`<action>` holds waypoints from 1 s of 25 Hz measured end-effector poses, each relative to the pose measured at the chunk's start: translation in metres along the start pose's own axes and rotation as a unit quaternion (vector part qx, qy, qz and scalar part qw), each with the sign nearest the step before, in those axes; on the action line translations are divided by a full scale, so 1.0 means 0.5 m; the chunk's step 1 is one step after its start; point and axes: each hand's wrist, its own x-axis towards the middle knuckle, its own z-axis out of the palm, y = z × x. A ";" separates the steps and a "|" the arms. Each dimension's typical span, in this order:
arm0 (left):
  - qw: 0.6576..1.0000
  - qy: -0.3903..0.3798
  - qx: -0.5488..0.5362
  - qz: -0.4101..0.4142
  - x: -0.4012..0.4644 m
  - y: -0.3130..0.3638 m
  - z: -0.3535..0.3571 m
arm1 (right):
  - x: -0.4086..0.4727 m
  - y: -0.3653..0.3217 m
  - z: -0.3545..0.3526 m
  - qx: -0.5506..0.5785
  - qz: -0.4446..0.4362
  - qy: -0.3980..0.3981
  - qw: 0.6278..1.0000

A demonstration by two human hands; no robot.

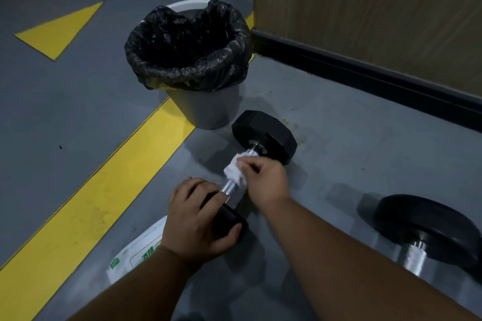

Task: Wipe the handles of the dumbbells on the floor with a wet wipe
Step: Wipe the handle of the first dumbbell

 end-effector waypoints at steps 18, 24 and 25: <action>1.000 -0.003 0.005 0.007 -0.007 -0.010 0.010 | -0.045 0.010 0.018 0.072 0.024 -0.050 0.996; 1.000 0.002 0.002 0.012 -0.005 -0.012 0.011 | 0.016 -0.023 -0.023 0.027 -0.001 -0.027 0.999; 1.000 0.003 0.000 0.014 -0.004 -0.013 0.010 | 0.029 -0.028 -0.027 0.032 0.005 0.016 0.999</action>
